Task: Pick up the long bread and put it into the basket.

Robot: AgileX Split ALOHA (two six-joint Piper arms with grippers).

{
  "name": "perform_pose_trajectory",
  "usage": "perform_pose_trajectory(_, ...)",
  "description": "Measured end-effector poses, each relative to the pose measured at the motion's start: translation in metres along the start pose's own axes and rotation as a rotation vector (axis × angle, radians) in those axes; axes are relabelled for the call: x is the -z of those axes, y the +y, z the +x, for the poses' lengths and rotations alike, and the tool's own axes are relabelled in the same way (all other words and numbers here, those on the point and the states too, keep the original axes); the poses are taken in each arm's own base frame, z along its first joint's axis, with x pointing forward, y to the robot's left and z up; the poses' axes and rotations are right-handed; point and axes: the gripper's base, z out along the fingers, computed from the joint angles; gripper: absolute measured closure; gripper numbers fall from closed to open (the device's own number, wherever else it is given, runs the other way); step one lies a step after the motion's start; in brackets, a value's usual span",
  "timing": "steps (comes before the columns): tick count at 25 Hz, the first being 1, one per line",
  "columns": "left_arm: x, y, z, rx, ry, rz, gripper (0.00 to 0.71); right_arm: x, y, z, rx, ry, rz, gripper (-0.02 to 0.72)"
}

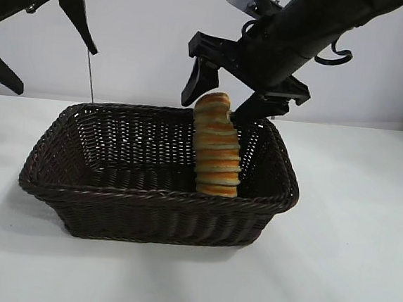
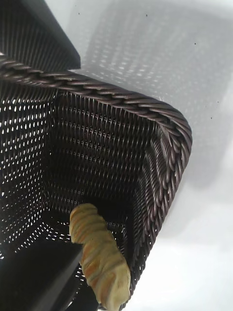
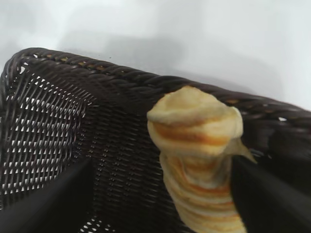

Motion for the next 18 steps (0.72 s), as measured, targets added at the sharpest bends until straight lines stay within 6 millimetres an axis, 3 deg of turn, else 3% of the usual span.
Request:
perform_pose_trajectory(7, 0.0, 0.0, 0.0, 0.0, 0.0, 0.0, 0.034, 0.041, -0.041, -0.018, -0.091, 0.028, 0.08, 0.009)
perform_pose_trajectory(12, 0.0, 0.0, 0.0, 0.0, 0.0, 0.0, 0.034, 0.052, -0.068, -0.017, -0.126, 0.071, 0.159, 0.009)
perform_pose_trajectory(18, 0.0, 0.0, 0.0, 0.0, 0.0, 0.0, 0.034, 0.054, -0.074, -0.016, -0.109, 0.097, 0.195, 0.009)
